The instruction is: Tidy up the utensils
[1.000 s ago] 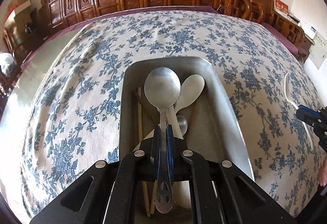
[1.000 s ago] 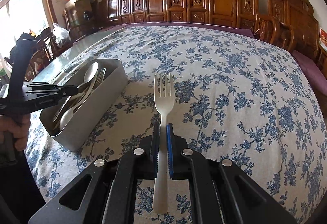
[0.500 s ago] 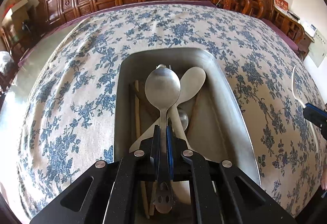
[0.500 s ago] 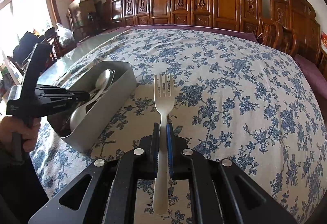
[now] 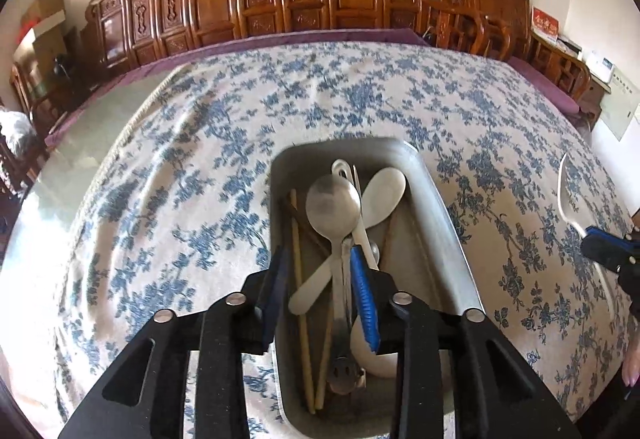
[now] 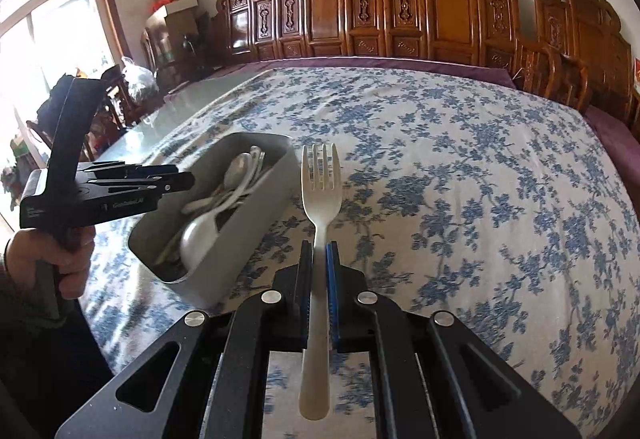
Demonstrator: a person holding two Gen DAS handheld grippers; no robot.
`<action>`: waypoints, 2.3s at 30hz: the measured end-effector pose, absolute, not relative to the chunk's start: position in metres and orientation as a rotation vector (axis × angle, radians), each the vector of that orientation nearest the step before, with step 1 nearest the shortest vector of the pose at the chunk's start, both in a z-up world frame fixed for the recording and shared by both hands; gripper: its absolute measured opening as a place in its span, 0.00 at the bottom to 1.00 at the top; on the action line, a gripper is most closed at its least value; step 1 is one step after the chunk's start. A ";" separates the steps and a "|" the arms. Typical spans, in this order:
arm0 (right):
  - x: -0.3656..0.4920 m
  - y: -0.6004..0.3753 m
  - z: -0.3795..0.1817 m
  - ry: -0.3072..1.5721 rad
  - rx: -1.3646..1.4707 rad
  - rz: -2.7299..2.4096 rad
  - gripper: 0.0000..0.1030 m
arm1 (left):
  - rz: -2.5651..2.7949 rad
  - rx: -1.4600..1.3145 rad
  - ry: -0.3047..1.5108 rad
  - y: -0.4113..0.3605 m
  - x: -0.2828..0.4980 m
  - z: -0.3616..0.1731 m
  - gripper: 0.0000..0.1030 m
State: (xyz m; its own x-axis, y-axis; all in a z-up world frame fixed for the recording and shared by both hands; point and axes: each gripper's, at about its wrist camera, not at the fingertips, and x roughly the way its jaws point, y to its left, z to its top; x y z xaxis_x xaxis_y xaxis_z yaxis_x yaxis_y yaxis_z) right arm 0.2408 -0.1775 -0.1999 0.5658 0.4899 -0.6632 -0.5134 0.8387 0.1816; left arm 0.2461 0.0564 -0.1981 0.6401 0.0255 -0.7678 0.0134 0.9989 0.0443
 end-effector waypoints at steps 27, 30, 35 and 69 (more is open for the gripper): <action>0.260 -0.060 -0.179 0.808 -0.031 0.626 0.08 | 0.050 -0.018 0.814 0.130 0.241 -0.178 0.84; 0.268 -0.050 -0.181 0.821 -0.013 0.623 0.08 | 0.061 -0.036 0.813 0.138 0.241 -0.177 0.84; 0.281 -0.033 -0.188 0.847 0.004 0.603 0.08 | 0.073 -0.050 0.813 0.144 0.240 -0.177 0.84; 0.235 -0.094 -0.162 0.731 -0.018 0.503 0.09 | 0.059 -0.028 0.797 0.100 0.206 -0.175 0.84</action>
State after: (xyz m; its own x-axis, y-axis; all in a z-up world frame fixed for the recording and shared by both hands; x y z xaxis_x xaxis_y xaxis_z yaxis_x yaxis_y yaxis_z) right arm 0.2351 -0.0944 -0.1625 0.6313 0.4333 -0.6432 -0.4455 0.8815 0.1565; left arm 0.2060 0.1000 -0.1747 0.6971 0.0421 -0.7158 -0.0636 0.9980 -0.0032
